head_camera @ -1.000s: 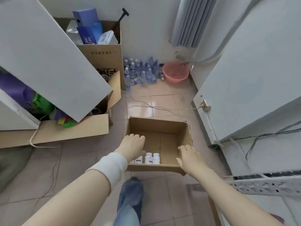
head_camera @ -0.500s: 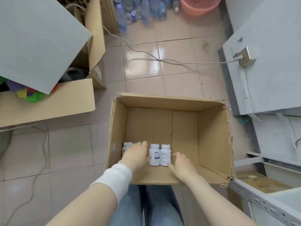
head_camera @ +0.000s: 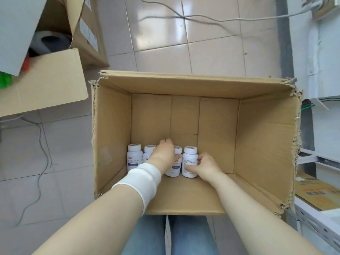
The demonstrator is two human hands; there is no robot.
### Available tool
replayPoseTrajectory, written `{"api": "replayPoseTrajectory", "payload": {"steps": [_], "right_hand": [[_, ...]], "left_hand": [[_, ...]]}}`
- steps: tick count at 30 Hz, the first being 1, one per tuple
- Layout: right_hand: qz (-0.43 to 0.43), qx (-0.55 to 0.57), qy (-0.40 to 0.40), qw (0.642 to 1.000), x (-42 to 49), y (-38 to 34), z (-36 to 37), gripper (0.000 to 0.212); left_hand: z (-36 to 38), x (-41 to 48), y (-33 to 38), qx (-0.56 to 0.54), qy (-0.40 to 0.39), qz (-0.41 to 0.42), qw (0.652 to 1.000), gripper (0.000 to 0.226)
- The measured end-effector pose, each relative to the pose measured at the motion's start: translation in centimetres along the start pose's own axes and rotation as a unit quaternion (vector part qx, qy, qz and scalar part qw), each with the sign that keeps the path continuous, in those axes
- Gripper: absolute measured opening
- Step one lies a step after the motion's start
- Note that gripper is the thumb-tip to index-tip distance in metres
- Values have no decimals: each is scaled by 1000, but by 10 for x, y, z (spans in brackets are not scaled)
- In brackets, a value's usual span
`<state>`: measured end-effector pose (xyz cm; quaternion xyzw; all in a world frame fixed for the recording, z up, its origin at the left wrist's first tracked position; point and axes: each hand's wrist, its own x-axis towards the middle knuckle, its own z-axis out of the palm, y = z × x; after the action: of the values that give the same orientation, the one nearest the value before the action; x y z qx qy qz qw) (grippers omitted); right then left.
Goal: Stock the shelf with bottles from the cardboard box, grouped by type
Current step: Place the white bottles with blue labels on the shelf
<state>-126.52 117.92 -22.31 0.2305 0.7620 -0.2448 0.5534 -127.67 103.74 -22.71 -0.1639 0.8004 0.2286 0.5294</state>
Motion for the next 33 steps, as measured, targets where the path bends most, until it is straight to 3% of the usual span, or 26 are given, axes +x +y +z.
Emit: {"api": "replayPoseTrajectory", "payload": {"steps": [3, 9, 14, 21, 26, 33], "right_hand": [[-12, 18, 7, 1000, -11, 3, -9, 51], [-49, 109, 16, 993, -68, 5, -40, 52], [-87, 185, 77, 976, -145, 9, -75, 45], [-137, 292, 149, 935, -277, 35, -81, 63], [-175, 386, 240, 873, -370, 69, -45, 69], [-218, 496, 363, 758, -501, 144, 6, 40]], "left_hand": [[-7, -9, 1, -14, -4, 5, 1000, 61], [-38, -62, -4, -117, 33, 62, 991, 39], [-84, -139, 3, -217, 46, 151, 963, 21], [-113, -259, 33, -242, 76, 325, 911, 15], [-92, -333, 56, -275, 26, 431, 859, 11], [-24, -458, 103, -260, -73, 514, 814, 4]]}}
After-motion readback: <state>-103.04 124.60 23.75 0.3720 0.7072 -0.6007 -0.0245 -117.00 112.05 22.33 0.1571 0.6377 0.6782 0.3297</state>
